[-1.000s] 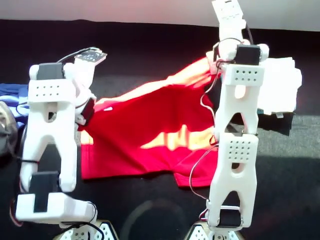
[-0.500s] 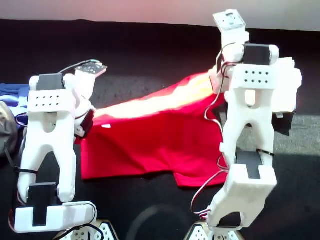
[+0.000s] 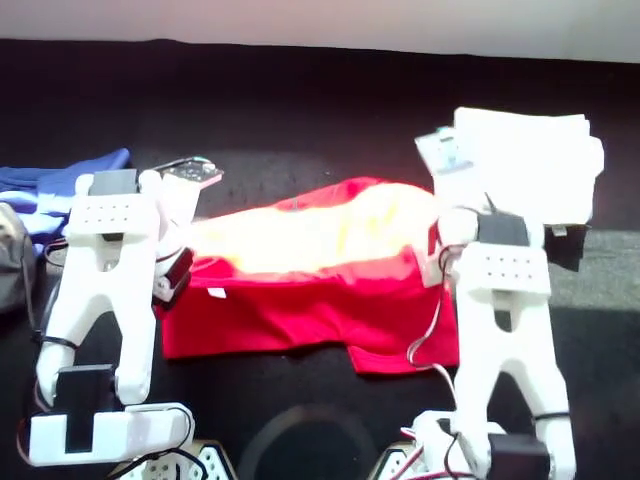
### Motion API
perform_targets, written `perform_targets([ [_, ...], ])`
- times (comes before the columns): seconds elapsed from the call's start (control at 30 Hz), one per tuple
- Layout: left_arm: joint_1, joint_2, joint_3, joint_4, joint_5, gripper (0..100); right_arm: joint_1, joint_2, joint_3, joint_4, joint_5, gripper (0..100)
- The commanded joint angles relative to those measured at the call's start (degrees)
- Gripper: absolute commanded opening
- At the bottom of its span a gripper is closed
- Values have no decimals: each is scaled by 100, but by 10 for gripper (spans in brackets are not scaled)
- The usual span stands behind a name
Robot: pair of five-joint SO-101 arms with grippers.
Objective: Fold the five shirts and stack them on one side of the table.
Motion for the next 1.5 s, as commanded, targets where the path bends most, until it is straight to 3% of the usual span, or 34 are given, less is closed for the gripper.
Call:
perform_targets([
  [0.0, -4, -259, 127, -158, -105, 9, 312, -514, 470, -101, 220, 8],
  [0.2, 31, -251, 620, -220, -220, 9, 567, -734, 1103, 4, 633, 8],
  [0.37, 92, -207, 1253, -879, -308, 9, 558, -813, 1552, 22, 677, 8],
  [0.8, 84, -207, 1947, -1231, -325, 14, 198, -822, 1982, 48, 668, 9],
  [0.9, 66, -259, 1930, -1213, -325, 98, 180, -822, 1552, 374, 668, 39],
  [1.0, 57, -259, 1912, -1213, -325, 178, 66, -822, 963, 998, 668, 140],
  [1.1, 48, -259, 1552, -949, -325, 181, -154, -822, 356, 1534, 659, 198],
  [1.27, -75, -259, -101, 220, -325, 181, -268, -822, -646, 1903, 624, 198],
  [1.37, -356, -233, -1200, 510, -299, 180, -268, -760, -1174, 1815, 615, 198],
  [1.47, -444, -119, -1631, 316, -114, 60, -418, -646, -1226, 1059, 299, 135],
])
